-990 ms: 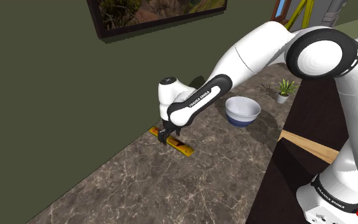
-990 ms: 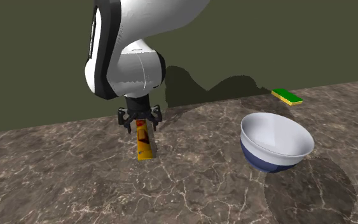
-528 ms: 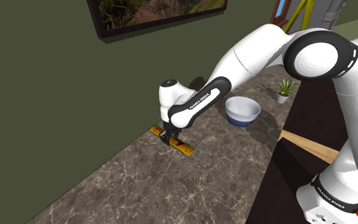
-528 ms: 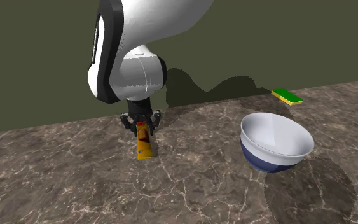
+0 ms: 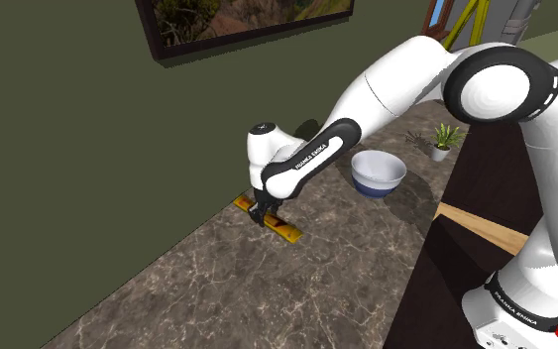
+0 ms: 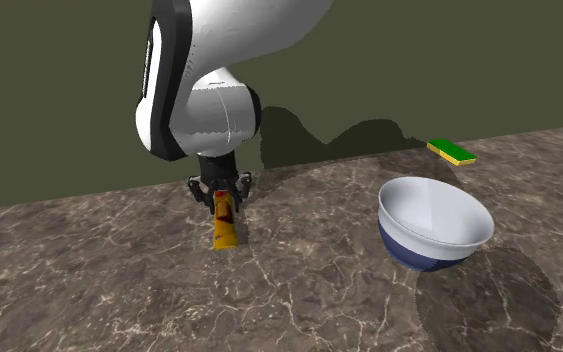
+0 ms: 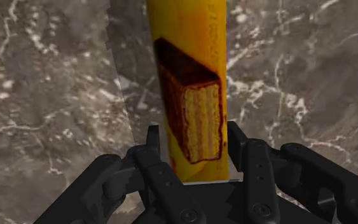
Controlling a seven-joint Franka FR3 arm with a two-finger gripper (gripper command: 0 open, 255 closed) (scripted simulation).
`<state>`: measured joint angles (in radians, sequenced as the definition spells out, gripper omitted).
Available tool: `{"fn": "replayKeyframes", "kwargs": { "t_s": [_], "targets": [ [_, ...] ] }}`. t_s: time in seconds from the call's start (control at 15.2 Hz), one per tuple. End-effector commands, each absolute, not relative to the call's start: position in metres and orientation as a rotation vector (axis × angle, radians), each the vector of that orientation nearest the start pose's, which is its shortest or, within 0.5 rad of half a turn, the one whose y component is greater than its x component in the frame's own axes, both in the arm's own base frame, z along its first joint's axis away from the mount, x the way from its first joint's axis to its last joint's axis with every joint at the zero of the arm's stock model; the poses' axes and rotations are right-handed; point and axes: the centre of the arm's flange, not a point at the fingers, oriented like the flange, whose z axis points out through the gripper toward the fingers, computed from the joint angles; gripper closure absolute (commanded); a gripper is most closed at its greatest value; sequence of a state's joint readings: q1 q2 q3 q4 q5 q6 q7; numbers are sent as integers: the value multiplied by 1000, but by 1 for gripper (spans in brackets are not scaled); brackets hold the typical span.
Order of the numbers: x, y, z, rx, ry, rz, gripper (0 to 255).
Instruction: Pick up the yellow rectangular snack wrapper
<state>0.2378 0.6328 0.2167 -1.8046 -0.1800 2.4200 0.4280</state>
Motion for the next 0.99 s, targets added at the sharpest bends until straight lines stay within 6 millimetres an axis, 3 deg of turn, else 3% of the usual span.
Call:
{"fn": "replayKeyframes", "kwargs": {
  "t_s": [0.0,0.79,0.92],
  "targets": [
    [591,278,208,-3126,-191,4,255],
    [591,278,271,-3126,-191,4,255],
    [591,278,272,-3126,-191,4,255]
  ]
}}
